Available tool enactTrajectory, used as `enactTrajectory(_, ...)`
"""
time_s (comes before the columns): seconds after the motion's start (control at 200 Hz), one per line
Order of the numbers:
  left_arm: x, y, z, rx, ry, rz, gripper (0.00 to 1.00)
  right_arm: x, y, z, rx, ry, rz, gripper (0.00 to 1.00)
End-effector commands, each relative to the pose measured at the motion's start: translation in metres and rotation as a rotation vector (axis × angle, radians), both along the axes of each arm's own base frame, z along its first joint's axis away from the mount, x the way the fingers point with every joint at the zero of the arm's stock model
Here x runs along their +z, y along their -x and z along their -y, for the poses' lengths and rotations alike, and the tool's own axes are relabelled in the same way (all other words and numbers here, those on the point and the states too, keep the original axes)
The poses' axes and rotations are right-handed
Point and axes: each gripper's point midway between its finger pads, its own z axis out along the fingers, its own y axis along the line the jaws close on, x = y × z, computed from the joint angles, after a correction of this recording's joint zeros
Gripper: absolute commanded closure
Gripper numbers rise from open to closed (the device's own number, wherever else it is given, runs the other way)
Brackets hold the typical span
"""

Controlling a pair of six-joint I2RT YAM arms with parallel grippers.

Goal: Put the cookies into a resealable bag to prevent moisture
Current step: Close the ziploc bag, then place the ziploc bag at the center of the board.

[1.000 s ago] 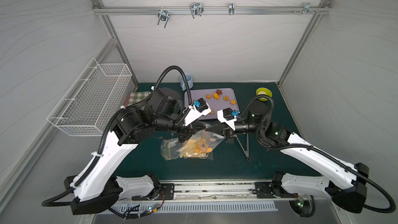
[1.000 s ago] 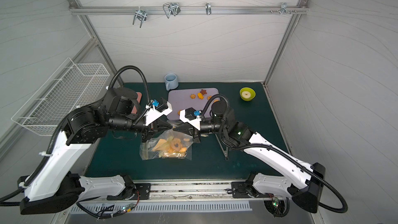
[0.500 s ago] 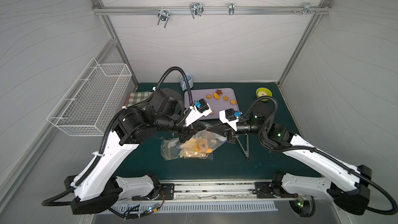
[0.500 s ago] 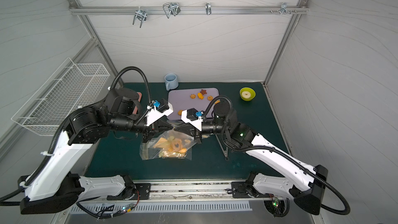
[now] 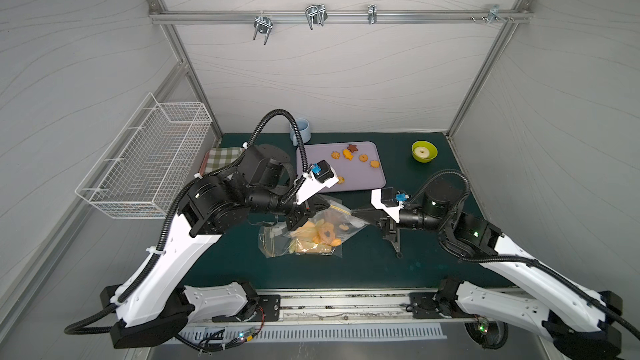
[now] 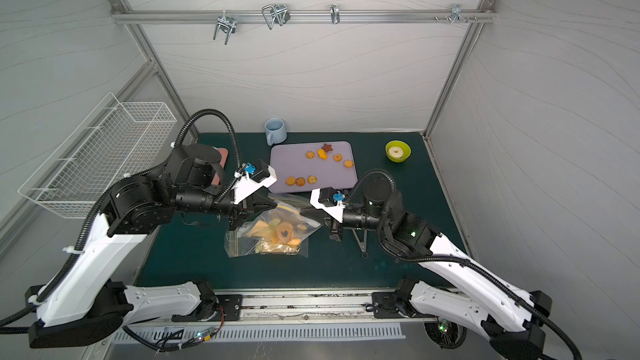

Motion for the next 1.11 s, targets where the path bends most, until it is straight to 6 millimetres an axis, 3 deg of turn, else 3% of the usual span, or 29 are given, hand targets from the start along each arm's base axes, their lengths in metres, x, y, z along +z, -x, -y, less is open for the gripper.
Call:
enactTrajectory(0.0,0.017,-0.004,0.004,-0.008,0.061,0.073,1.00,-0.014,-0.006,0.005,-0.046,0.054,-0.026,1.00)
enactTrajectory(0.025,0.017,-0.005,0.004,0.000,0.066,0.077,1.00,-0.014,-0.008,0.005,-0.057,0.053,-0.030,1.00)
enactTrajectory(0.055,0.018,-0.009,0.005,0.018,0.074,0.084,0.88,-0.013,-0.010,0.006,-0.071,0.052,-0.035,1.00)
enactTrajectory(0.105,0.020,-0.017,0.004,0.066,0.090,0.097,0.60,-0.009,-0.017,0.008,-0.114,0.050,-0.042,1.00)
enactTrajectory(0.125,0.020,-0.021,0.004,0.088,0.095,0.104,0.42,-0.008,-0.020,0.010,-0.137,0.051,-0.047,1.00)
enactTrajectory(0.21,0.022,-0.042,0.001,0.208,0.126,0.139,0.02,-0.004,-0.042,0.019,-0.271,0.077,-0.090,1.00)
enactTrajectory(0.355,0.014,-0.090,-0.018,0.480,0.091,0.193,0.01,-0.005,-0.096,0.058,-0.584,0.163,-0.225,1.00)
enactTrajectory(0.505,-0.015,-0.128,-0.041,0.678,0.051,0.084,0.01,-0.008,-0.143,0.113,-0.872,0.221,-0.338,1.00)
enactTrajectory(0.68,-0.052,-0.146,-0.045,0.743,0.089,-0.063,0.01,-0.021,-0.200,0.170,-1.094,0.217,-0.437,1.00)
enactTrajectory(0.86,-0.103,-0.154,-0.045,0.808,-0.035,-0.235,0.01,-0.051,-0.255,0.220,-1.260,0.217,-0.538,1.00)
enactTrajectory(0.955,-0.119,-0.155,-0.044,0.830,-0.055,-0.287,0.01,-0.067,-0.272,0.242,-1.296,0.185,-0.612,1.00)
enactTrajectory(1.1,-0.122,-0.157,-0.044,0.870,-0.014,-0.299,0.01,-0.085,-0.276,0.274,-1.374,0.149,-0.658,1.00)
